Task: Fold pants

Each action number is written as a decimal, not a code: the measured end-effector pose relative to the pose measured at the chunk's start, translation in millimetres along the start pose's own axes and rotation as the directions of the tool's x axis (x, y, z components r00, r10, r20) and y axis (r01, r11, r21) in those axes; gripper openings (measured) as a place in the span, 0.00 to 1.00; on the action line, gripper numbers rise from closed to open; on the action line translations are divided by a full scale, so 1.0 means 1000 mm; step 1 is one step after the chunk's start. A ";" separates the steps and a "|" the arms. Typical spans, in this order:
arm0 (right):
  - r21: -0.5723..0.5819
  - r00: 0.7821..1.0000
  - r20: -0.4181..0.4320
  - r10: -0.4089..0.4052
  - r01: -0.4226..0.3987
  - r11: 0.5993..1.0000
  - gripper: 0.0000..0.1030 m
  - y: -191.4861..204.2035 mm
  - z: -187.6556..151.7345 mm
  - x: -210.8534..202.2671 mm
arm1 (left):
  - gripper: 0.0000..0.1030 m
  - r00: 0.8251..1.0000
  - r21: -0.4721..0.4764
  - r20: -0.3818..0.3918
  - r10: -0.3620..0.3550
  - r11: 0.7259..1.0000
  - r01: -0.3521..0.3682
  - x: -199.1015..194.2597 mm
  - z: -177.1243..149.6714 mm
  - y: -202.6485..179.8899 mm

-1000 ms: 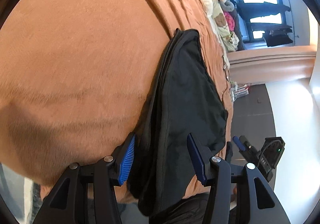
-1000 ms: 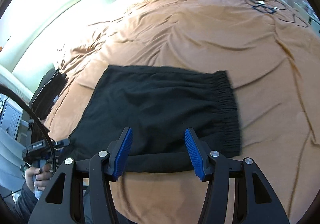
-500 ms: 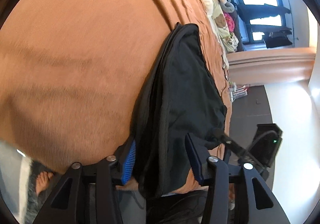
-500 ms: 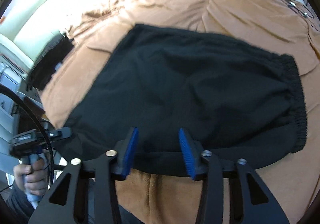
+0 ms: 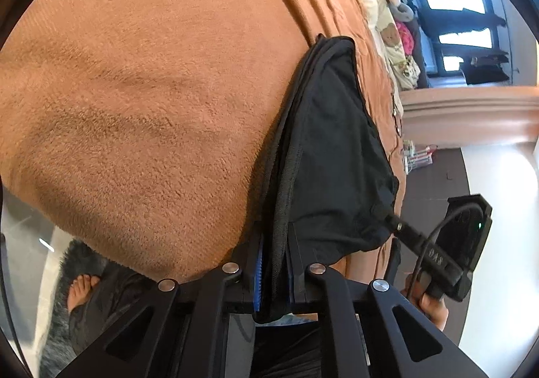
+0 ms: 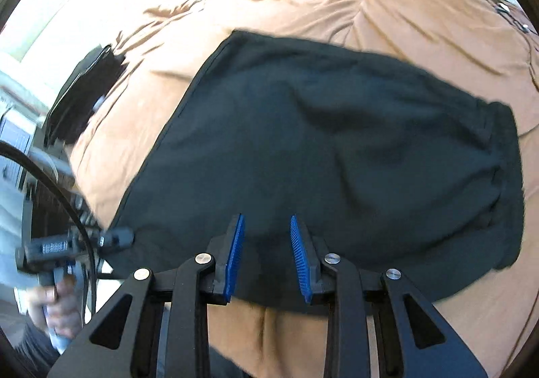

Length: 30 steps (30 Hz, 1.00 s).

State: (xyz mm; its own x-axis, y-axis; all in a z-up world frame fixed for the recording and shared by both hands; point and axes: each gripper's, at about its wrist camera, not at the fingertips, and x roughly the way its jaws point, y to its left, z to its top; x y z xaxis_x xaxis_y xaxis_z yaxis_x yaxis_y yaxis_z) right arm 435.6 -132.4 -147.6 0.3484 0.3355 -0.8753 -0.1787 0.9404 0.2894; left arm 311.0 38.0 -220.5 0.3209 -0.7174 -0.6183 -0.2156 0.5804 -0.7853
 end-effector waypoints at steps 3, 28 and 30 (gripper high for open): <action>0.041 0.999 0.001 -0.040 0.040 0.998 0.25 -0.007 0.015 0.017 | 0.11 1.000 -0.050 0.015 0.007 0.999 -0.006 0.001 -0.002 0.001; 0.119 0.990 -0.002 -0.143 0.142 0.983 0.25 -0.057 0.105 0.120 | 0.27 0.996 -0.077 0.064 0.065 0.995 -0.060 0.020 0.018 -0.013; 0.118 0.989 0.000 -0.147 0.146 0.982 0.25 -0.053 0.105 0.115 | 0.27 0.996 -0.062 0.062 0.069 0.996 -0.065 0.020 0.017 -0.014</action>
State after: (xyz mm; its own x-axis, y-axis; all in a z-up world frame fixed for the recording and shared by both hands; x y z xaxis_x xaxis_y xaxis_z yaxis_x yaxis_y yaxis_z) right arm 582.0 -137.7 -222.7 0.3704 0.1938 -0.9085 -0.0159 0.9792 0.2023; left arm 336.2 22.2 -220.7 0.3623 -0.6504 -0.6676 -0.2931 0.6005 -0.7440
